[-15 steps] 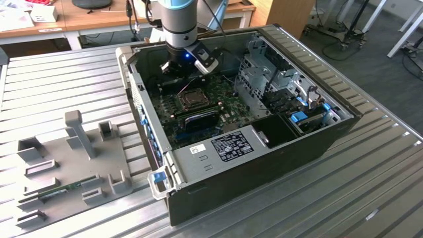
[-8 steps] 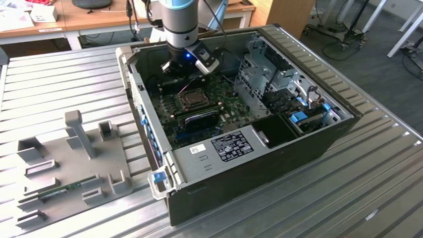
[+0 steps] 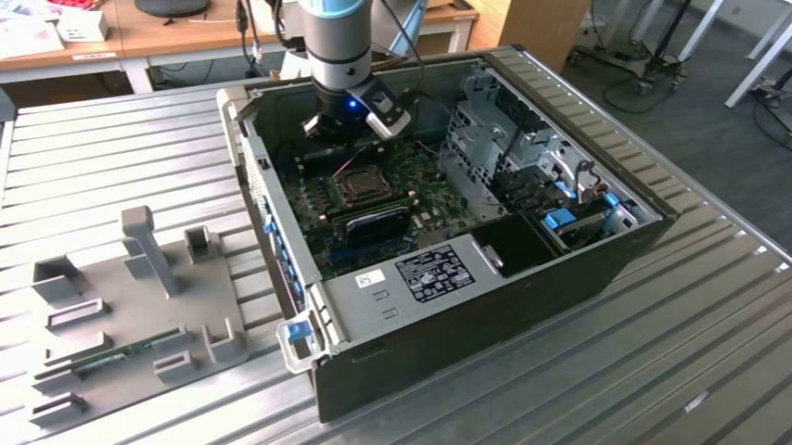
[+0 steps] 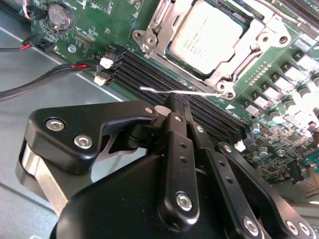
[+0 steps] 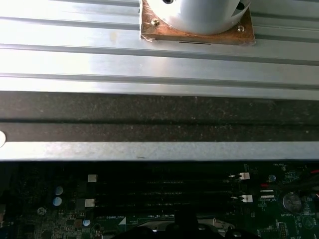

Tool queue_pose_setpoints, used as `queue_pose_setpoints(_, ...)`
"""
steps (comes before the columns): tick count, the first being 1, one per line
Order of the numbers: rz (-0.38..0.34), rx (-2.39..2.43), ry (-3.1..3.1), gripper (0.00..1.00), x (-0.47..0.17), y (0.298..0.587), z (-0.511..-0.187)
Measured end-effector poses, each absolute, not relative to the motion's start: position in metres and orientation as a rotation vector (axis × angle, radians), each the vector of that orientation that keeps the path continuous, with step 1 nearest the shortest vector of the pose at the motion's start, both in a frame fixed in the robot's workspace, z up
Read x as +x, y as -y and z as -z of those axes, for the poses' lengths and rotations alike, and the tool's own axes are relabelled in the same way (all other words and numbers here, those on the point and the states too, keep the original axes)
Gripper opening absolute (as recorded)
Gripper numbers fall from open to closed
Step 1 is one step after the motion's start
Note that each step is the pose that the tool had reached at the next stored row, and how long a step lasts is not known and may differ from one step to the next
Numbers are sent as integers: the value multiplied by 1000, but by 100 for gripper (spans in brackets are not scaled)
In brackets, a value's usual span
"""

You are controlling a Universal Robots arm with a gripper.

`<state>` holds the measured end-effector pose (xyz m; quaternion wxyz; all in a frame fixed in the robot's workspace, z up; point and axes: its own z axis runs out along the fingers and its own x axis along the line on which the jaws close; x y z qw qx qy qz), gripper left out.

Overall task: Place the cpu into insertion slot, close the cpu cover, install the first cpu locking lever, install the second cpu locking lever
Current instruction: 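Install the first cpu locking lever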

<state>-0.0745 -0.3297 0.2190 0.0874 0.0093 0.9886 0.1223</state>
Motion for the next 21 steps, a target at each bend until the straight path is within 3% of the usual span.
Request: queue_pose_setpoints(21, -364, 28, -2944, 10, -70, 330, -212)
